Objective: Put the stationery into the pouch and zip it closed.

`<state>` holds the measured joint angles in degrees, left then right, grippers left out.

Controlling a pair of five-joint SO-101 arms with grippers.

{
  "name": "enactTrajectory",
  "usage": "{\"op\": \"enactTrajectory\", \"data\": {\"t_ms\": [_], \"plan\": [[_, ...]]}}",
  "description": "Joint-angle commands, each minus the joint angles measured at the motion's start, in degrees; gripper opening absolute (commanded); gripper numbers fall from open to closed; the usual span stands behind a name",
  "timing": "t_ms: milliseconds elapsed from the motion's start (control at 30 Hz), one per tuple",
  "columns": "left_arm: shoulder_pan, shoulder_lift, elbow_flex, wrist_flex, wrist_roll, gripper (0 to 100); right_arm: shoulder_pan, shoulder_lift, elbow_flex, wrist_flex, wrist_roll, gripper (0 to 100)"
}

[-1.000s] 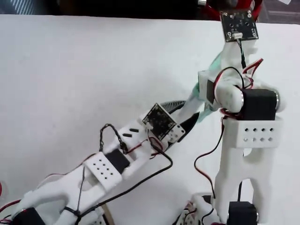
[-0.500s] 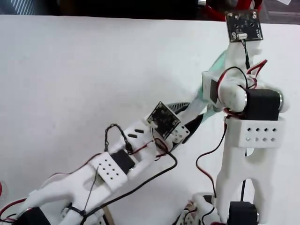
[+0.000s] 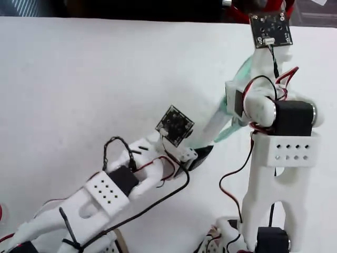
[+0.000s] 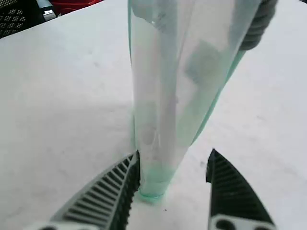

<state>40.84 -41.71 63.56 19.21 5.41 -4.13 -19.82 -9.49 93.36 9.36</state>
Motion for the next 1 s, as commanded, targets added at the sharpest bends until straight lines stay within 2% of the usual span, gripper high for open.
{"op": "enactTrajectory", "data": {"t_ms": [0,167,267,533,600,667,733,833,967], "plan": [[-0.5,1.9,-1.6,-3.3,0.6,23,0.1,1.5,0.5,0.8,0.7,1.9],[0.5,13.3,-2.0,-16.2,0.9,23,0.0,1.5,0.5,0.8,0.7,1.9],[0.5,15.4,-2.1,-21.2,4.1,20,-0.8,1.5,0.5,0.9,0.8,1.9],[0.0,19.1,-5.4,-21.9,3.3,19,-3.3,1.5,0.6,1.0,0.7,1.9],[0.0,21.8,-6.9,-21.9,3.3,14,-3.0,1.5,0.6,1.1,0.7,1.9],[0.3,23.7,-8.2,-22.0,0.7,7,-2.9,1.5,0.7,1.1,0.7,1.9],[0.6,24.5,-8.8,-22.0,-5.1,2,-2.9,1.4,1.5,0.9,0.8,1.9],[1.4,24.5,-8.8,-22.0,-10.1,2,-2.8,1.5,2.8,0.7,1.1,2.0],[0.9,24.0,-8.8,-22.0,-10.0,2,-2.7,1.2,3.0,0.7,1.1,2.0]]}}
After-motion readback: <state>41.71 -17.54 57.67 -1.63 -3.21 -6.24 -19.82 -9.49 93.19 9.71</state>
